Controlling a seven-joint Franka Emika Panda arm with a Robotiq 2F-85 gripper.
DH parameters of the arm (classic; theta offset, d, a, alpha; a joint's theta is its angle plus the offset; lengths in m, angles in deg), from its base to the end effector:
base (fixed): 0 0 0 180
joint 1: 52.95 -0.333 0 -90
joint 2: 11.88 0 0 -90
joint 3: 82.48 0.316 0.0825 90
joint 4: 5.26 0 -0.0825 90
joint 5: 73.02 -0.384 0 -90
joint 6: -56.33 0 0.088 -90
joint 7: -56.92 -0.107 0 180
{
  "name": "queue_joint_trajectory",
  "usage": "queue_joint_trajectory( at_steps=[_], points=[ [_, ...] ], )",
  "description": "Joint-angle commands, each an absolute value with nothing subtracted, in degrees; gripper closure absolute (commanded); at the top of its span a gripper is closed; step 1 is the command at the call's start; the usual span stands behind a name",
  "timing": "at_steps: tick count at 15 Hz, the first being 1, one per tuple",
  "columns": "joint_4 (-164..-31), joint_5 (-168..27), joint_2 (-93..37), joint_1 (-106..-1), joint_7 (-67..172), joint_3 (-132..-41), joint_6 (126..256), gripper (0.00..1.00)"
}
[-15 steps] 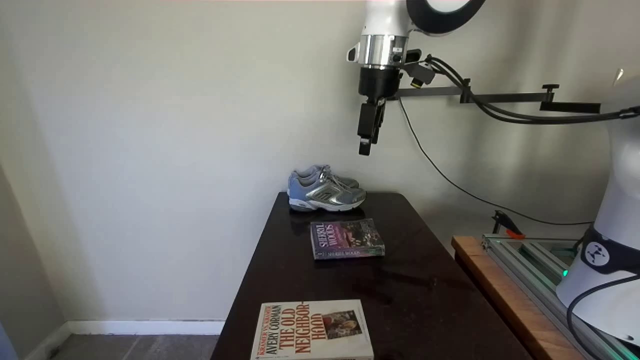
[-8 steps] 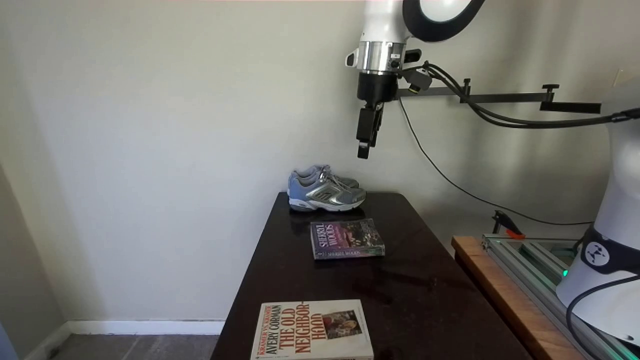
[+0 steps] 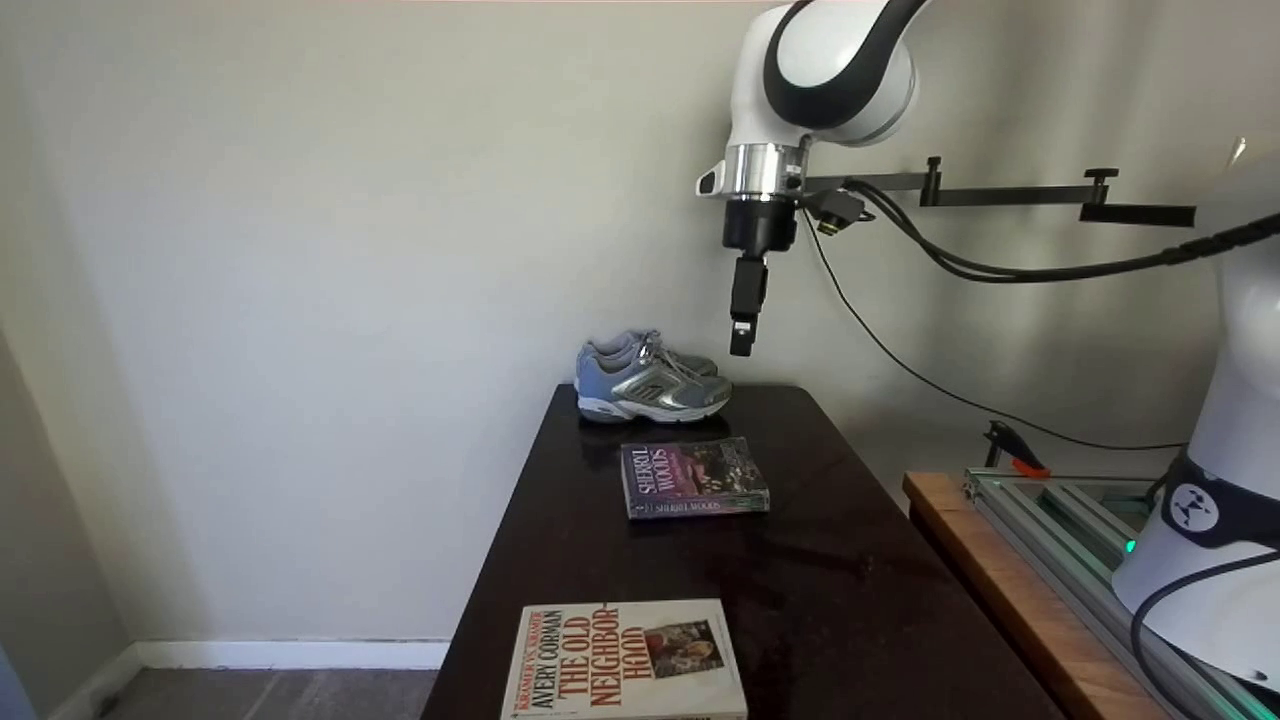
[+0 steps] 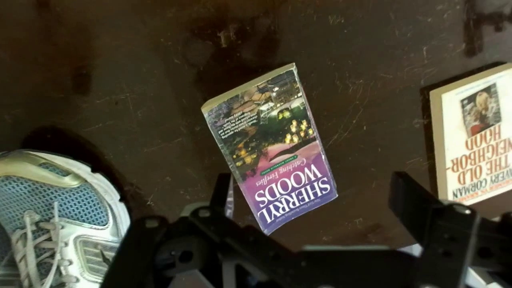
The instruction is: Open the book on the right
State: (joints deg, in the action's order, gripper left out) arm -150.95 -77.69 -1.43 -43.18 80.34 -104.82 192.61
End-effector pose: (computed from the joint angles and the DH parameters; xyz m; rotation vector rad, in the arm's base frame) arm 0.3769 -0.2324 0.3329 -3.0144 0.3098 -0.0918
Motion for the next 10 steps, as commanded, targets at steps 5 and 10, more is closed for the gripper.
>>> queue_joint_trajectory(
  at_steps=[5, 10],
  points=[
    [-149.57, -80.61, -5.89, -41.43, 93.23, -104.93, 192.49, 0.00],
    [-148.40, -81.64, -7.70, -41.49, 98.87, -103.88, 191.17, 0.00]
  ],
)
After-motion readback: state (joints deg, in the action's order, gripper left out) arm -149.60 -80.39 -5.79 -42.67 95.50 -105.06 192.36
